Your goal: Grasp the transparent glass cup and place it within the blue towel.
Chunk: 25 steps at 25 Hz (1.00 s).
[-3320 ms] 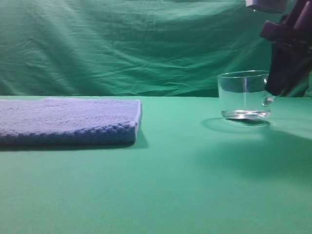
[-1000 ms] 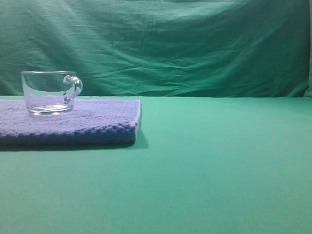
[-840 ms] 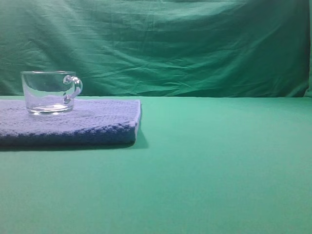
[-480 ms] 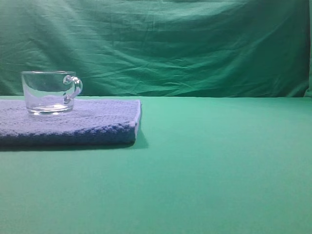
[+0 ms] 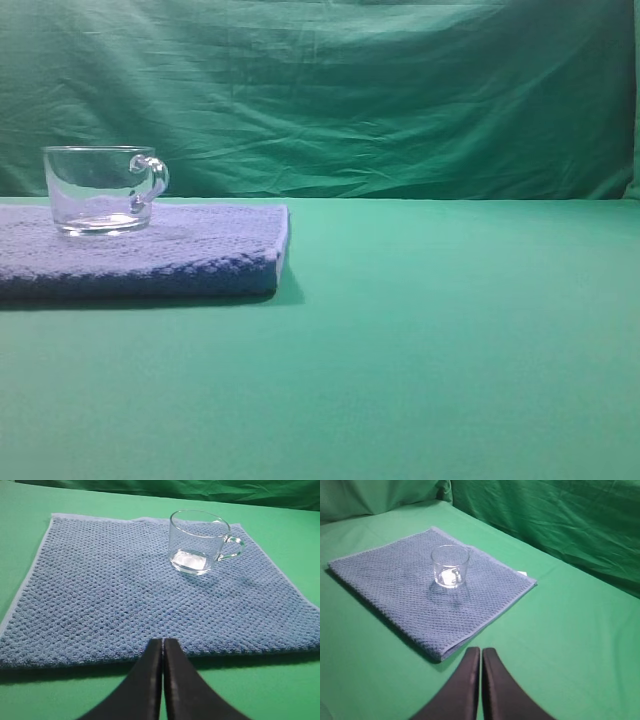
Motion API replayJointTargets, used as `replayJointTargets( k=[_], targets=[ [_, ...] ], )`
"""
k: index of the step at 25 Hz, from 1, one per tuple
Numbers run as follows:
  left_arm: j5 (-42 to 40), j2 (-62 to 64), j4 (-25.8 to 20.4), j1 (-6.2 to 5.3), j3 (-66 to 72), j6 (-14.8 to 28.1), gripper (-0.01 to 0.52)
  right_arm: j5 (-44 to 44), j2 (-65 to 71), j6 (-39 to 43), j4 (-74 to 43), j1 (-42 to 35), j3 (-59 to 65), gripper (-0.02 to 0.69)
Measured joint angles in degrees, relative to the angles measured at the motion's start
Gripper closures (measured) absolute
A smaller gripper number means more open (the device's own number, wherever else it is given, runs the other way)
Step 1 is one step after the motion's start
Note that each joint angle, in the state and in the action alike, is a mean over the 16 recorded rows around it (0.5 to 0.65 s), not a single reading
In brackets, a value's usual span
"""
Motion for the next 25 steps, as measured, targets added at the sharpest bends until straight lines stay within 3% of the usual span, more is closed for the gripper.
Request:
replayJointTargets(
  k=[8,16,25],
  targets=[
    [0.0,0.0,0.0,0.0,0.0,0.0,0.514,-1.4,-6.6,1.0,-0.4,-13.0,3.4,0.665],
    [0.0,0.0,0.0,0.0,0.0,0.0,0.514,-7.7,-16.0,1.1,1.2,-29.6,14.5,0.665],
    [0.0,0.0,0.0,0.0,0.0,0.0,0.514,-12.3,-23.3,1.1,2.4,-36.6,29.1,0.665]
  ],
)
